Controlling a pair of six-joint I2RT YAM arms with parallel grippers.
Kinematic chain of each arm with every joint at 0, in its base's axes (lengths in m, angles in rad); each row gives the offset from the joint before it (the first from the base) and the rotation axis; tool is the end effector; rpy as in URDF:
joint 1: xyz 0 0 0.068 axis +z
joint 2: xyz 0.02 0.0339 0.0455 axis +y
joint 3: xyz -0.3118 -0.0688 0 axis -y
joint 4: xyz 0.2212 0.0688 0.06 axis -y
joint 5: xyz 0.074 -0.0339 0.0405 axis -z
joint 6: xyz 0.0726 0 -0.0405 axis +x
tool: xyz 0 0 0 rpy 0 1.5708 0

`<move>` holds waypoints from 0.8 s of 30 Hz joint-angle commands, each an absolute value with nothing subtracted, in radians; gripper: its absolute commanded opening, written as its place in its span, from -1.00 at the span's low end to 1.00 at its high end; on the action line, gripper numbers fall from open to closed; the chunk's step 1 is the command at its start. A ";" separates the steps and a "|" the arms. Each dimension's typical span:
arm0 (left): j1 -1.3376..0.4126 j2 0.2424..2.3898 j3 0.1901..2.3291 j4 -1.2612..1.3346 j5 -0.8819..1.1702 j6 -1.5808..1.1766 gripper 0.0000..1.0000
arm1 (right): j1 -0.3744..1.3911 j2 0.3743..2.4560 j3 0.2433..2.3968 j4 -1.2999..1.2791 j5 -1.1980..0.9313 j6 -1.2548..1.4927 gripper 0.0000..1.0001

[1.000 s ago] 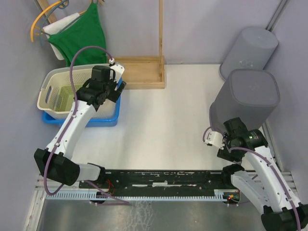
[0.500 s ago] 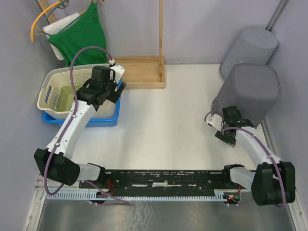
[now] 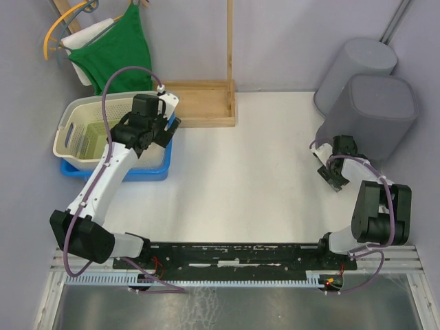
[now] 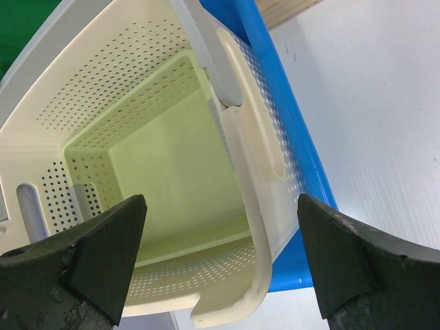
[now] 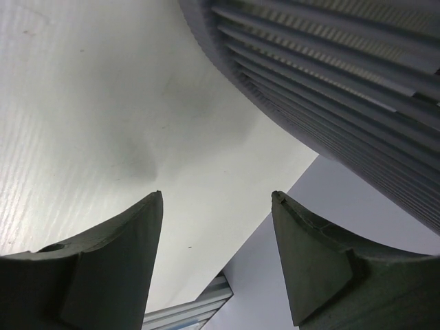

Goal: Turn the large container upside down
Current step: Move the container to the center of the board.

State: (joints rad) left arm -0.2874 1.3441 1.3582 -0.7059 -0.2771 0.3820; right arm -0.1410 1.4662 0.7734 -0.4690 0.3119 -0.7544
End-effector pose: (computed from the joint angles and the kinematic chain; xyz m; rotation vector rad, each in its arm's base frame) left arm 0.2751 -0.0606 0.3887 0.6002 2.1752 0.3637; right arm 0.2472 -0.0576 0.1972 -0.7677 2.7303 -0.6563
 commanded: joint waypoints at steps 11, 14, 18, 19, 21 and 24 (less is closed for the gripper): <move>-0.282 1.373 1.398 -0.691 -0.260 0.345 0.94 | -0.210 1.407 1.004 -0.651 0.131 -0.651 0.47; -0.284 1.380 1.408 -0.700 -0.256 0.341 0.94 | -0.209 1.372 1.015 -0.773 0.063 -0.666 0.47; -0.283 1.383 1.418 -0.712 -0.240 0.340 0.94 | -0.208 1.312 1.033 -0.924 -0.047 -0.686 0.47; -0.283 1.383 1.422 -0.716 -0.232 0.339 0.94 | -0.207 1.294 1.044 -0.967 -0.083 -0.694 0.48; -0.284 1.380 1.431 -0.729 -0.209 0.338 0.94 | -0.197 1.260 1.075 -1.042 -0.148 -0.704 0.49; -0.284 1.367 1.449 -0.753 -0.154 0.339 0.94 | -0.182 1.218 1.124 -1.143 -0.234 -0.741 0.50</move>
